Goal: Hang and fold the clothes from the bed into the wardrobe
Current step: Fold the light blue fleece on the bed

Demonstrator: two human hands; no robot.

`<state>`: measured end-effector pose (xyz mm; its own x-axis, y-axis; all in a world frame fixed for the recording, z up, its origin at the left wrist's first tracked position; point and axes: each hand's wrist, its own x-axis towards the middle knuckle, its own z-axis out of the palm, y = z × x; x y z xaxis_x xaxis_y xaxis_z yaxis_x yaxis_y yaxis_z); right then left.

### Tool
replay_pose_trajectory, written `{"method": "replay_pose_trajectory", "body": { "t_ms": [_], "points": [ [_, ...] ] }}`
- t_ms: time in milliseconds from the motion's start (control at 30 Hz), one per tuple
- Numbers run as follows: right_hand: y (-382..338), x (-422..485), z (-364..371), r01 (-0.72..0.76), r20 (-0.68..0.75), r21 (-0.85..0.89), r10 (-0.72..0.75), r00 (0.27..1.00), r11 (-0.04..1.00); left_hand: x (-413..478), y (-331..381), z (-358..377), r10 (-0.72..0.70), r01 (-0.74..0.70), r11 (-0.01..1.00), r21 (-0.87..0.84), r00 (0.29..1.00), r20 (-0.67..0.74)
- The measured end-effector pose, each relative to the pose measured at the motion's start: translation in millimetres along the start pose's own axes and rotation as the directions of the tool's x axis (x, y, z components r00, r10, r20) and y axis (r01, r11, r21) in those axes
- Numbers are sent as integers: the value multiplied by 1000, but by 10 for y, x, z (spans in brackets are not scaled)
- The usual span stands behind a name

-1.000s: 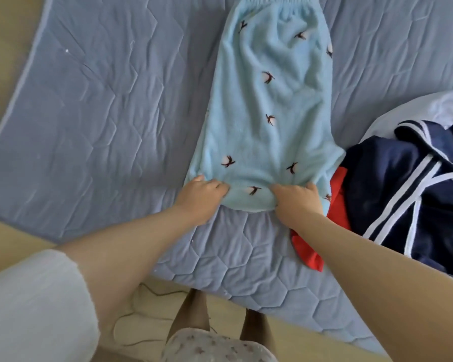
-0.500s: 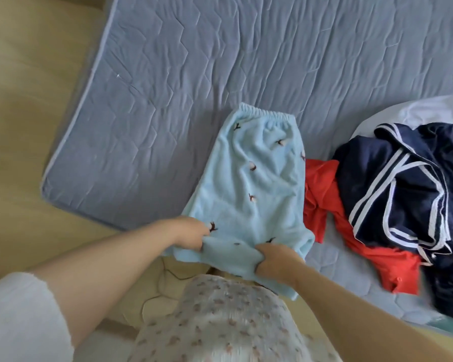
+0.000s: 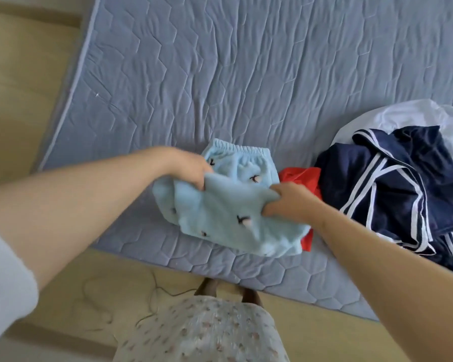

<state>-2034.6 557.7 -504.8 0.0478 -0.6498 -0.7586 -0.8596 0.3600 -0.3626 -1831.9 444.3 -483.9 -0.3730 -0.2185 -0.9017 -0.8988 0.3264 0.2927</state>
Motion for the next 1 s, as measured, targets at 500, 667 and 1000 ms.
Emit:
{"method": "replay_pose_trajectory", "body": {
  "t_ms": [500,667,1000],
  "points": [
    [500,732,550,-348,-174,573,524,834,742,1168,-205,685,-283,123,946,-301,766,-577],
    [657,1125,984,-306,12,830,535,845,466,1614,-521,1001,-494,73,739,-670,734,-465],
    [1047,1635,1323,-377,0,743,563,826,552,2087,-856,1183,-486,-204,407,-890,777,-401]
  ]
}}
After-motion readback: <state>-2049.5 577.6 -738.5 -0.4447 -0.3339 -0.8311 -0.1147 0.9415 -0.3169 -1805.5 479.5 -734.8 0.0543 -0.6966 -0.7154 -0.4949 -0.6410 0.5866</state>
